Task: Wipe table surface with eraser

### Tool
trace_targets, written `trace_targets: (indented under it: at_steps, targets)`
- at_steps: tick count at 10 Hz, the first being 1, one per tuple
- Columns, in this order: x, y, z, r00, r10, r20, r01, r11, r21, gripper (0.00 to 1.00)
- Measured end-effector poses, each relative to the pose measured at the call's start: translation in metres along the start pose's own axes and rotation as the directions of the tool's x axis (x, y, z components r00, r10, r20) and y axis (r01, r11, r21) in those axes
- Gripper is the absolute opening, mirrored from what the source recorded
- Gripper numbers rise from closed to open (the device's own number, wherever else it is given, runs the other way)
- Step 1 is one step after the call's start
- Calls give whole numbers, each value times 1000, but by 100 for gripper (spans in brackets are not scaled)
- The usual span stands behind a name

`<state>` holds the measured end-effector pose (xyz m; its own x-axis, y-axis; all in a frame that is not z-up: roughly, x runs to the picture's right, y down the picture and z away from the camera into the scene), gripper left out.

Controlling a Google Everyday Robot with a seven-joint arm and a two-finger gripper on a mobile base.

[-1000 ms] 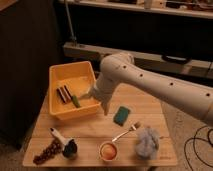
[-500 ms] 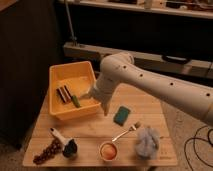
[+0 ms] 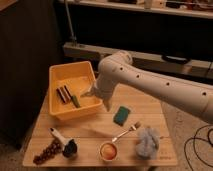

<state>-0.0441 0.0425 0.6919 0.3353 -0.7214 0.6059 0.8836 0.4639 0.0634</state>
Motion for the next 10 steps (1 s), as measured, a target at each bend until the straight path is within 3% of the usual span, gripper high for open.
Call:
trace_targets:
  at_steps: [2, 4, 10]
  targets:
    - [32, -5, 1, 995, -91, -45, 91, 996, 14, 80]
    - [53, -12, 4, 981, -182, -65, 185, 981, 55, 80]
    - [52, -16, 4, 979, -194, -68, 198, 979, 55, 80]
